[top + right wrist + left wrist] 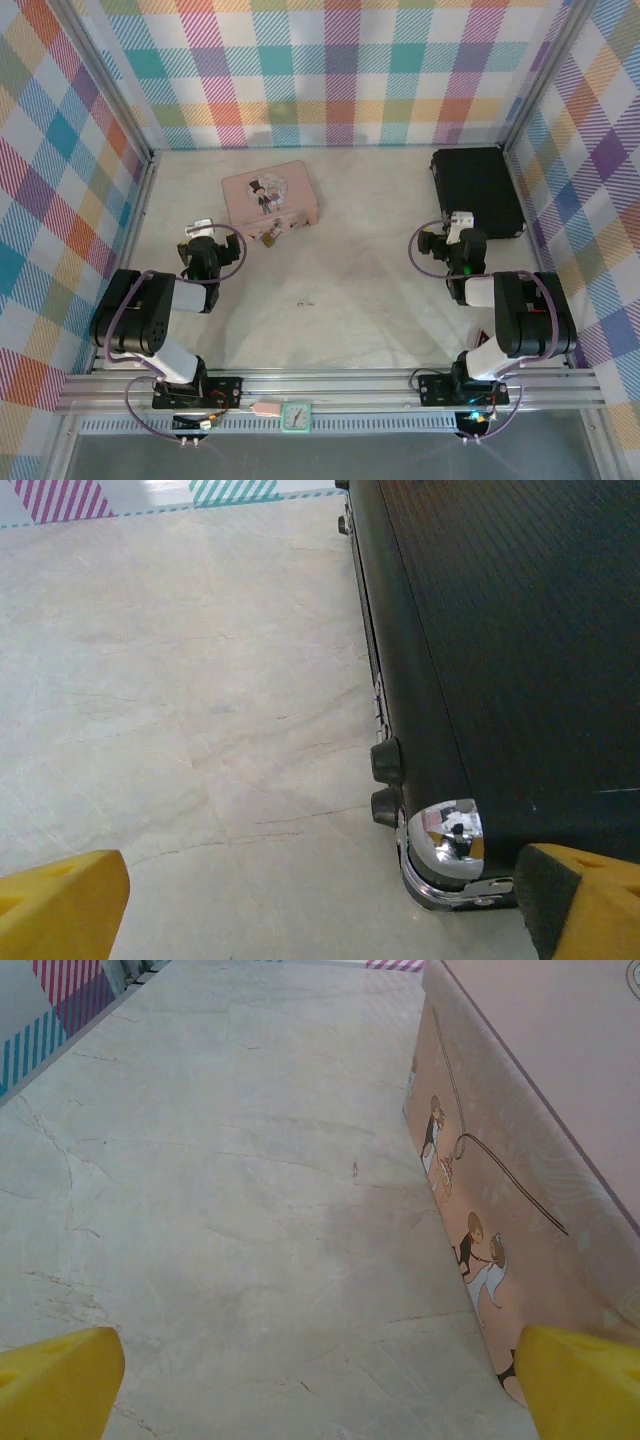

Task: Unlock the padlock with the key

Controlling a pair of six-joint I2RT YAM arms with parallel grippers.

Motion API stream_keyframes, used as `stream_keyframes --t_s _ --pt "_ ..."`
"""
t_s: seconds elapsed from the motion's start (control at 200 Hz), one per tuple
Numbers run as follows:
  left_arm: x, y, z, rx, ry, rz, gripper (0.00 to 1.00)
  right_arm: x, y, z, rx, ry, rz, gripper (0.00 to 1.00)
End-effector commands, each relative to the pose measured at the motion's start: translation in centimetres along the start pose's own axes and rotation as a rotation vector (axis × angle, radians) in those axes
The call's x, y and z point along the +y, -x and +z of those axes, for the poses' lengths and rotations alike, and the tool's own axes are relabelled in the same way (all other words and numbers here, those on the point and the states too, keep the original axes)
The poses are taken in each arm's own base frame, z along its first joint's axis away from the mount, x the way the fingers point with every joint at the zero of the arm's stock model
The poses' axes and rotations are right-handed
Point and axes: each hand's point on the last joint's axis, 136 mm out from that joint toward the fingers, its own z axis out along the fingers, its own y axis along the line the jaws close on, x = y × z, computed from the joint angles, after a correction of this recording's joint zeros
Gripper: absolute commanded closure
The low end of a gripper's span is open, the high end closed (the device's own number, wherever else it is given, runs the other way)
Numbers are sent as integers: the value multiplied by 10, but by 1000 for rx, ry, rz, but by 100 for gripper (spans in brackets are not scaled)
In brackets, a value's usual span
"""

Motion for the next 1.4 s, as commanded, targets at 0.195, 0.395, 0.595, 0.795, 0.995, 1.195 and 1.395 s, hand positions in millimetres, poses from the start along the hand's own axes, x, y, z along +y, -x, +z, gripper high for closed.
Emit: stream_keyframes --t_s 0.195,0.395,0.595,0.795,0.995,1.195,1.395 --pt "-6 13 2 -36 -20 -8 0 11 12 2 -37 48 -15 1" --pt "-6 13 2 -36 -20 -9 0 11 12 2 -38 48 -15 1" --pt "-5 13 2 -36 -19 -9 0 11 13 2 -39 49 -15 1" --pt "-5 12 2 -35 -19 -8 0 11 12 2 -37 48 -14 1" --pt "-5 13 2 -38 -19 -9 0 11 17 0 -43 44 -12 1" --pt "-2 17 0 -32 8 -12 0 6 44 -13 15 -6 3 1" --pt "-11 40 -10 -18 30 56 0 26 69 -33 60 22 78 0"
